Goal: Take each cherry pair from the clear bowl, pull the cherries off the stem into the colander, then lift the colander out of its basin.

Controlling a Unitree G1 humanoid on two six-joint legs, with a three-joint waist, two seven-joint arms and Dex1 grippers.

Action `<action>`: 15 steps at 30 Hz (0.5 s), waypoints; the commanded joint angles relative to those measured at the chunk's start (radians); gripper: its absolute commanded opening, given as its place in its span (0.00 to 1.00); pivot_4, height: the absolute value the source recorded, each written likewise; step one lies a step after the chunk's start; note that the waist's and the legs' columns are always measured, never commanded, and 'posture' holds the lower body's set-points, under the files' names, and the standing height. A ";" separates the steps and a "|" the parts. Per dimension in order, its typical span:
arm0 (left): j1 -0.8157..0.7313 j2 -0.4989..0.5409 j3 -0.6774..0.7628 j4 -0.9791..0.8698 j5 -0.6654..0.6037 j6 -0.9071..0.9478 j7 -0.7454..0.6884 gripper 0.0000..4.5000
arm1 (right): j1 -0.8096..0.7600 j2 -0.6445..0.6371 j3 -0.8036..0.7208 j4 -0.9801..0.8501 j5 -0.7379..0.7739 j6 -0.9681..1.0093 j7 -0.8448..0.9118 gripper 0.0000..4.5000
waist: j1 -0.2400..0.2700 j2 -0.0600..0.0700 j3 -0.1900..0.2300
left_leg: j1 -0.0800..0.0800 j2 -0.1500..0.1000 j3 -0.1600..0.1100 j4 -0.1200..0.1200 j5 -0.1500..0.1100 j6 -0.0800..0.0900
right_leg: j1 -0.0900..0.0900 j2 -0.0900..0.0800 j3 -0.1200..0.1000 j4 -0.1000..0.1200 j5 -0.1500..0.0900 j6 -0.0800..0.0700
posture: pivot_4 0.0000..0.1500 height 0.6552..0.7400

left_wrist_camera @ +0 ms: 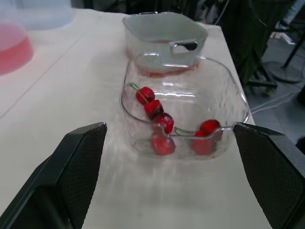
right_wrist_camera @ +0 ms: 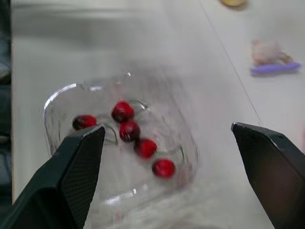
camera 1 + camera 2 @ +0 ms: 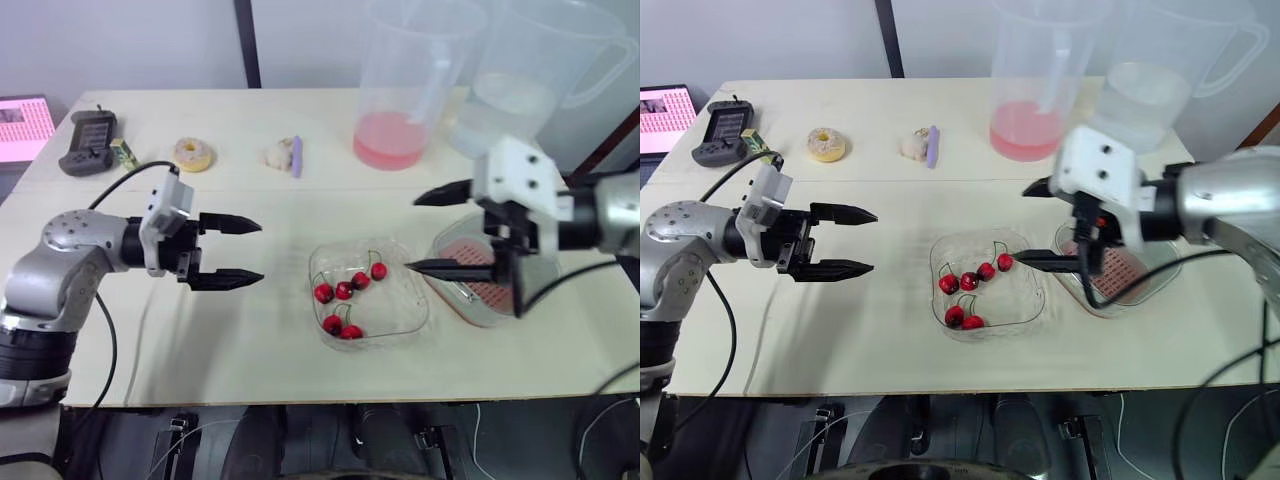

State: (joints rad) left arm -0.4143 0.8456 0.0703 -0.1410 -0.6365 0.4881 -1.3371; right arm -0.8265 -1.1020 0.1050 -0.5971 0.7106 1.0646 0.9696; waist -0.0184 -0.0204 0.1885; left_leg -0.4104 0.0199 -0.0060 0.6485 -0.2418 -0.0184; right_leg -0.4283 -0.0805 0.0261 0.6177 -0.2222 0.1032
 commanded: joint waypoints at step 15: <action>0.242 0.003 0.196 -0.277 -0.098 0.061 0.201 0.98 | -0.175 0.288 0.612 0.142 -0.464 -0.033 -0.011 1.00 | -0.001 0.000 0.000 | 0.000 0.000 -0.001 0.001 0.000 0.000 | -0.001 0.001 -0.001 0.003 0.000 0.001 | 1.00 1.00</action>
State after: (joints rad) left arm -0.1832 0.8418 0.2288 -0.3723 -0.7200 0.5442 -1.1608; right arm -0.9963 -0.8322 0.7112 -0.4537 0.2739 1.0313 0.9640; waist -0.0192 -0.0206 0.1885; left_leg -0.4106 0.0196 -0.0071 0.6494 -0.2417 -0.0183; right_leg -0.4290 -0.0796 0.0254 0.6206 -0.2221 0.1038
